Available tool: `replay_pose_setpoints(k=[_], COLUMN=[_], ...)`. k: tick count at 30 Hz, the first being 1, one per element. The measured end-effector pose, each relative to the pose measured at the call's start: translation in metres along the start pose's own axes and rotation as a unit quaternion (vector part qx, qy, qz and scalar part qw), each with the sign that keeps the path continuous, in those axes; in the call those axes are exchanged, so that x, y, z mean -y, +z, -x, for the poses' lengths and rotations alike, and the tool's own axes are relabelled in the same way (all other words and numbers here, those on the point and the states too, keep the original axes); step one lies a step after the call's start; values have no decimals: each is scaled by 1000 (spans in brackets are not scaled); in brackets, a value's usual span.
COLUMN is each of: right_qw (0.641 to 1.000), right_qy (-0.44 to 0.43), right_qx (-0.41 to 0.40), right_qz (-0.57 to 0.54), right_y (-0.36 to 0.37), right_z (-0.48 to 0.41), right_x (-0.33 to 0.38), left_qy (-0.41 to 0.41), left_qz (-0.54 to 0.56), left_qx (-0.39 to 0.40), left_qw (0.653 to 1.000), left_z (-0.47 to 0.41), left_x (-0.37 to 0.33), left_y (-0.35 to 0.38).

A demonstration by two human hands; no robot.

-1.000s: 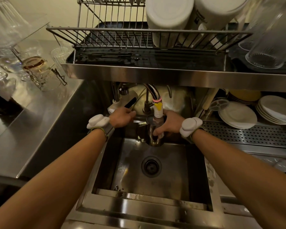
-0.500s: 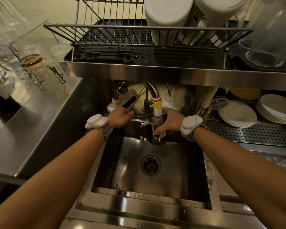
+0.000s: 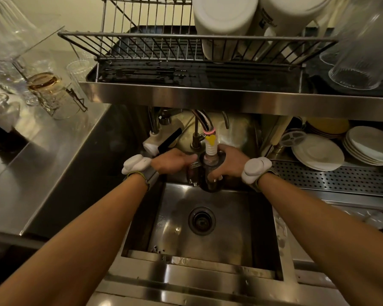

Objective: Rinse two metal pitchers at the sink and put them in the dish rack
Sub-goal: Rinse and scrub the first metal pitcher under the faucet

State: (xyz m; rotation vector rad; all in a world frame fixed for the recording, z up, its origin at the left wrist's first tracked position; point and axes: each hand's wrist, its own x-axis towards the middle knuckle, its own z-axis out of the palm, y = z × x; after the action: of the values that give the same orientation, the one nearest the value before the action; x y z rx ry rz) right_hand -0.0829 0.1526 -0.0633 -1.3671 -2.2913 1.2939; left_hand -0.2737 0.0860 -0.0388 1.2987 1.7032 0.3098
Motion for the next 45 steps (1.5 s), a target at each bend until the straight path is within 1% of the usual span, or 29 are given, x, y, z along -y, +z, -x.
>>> replay_pose_setpoints(k=[2,4,7,8,11,13,15,18,22,26,36,38,41,45], right_qw=[1000,1000,999,999,997,996,996,997,997,997,996,996,996,996], right_qy=[1,7,20,28,58,74,82,74,66,58,67,68,69,76], right_qx=[-12,-11,20,34,55,41,22,0,5,12,-7,-5,-1,-2], right_qz=[-9,-15,-22,-26,3,31,32,15,25,54,51,50,53,48], right_y=[1,2,-1,-2,-3,-2,-2,-5,-10,-16,-23,-25,-24,-20], right_z=[2,5,8,10,17,21,22,26,30,34,37,36,32,30], right_x=[-3,-4,-8,-10,-14,-13,-11,-5,4,6,9,11,11,8], left_qy=[12,23,22,21,34,46,52,56,60,65,82,81,66,28], left_qz=[-7,-5,17,10,-58,-91,-118,-177,-243,-277,-401,-411,-408,-322], left_qx=[25,13,4,0,-46,-87,-110,-121,-137,-141,-160,-160,-159,-133], left_qw=[1000,1000,1000,1000,997,991,985,975,958,948,899,894,897,937], left_z=[-2,-5,-6,-4,-1,1,1,4,10,15,26,26,25,17], left_x=[-2,0,-2,-4,-11,-12,-13,-17,-21,-28,-42,-44,-42,-29], left_y=[6,7,7,8,8,4,-1,0,2,1,-2,-1,-1,-2])
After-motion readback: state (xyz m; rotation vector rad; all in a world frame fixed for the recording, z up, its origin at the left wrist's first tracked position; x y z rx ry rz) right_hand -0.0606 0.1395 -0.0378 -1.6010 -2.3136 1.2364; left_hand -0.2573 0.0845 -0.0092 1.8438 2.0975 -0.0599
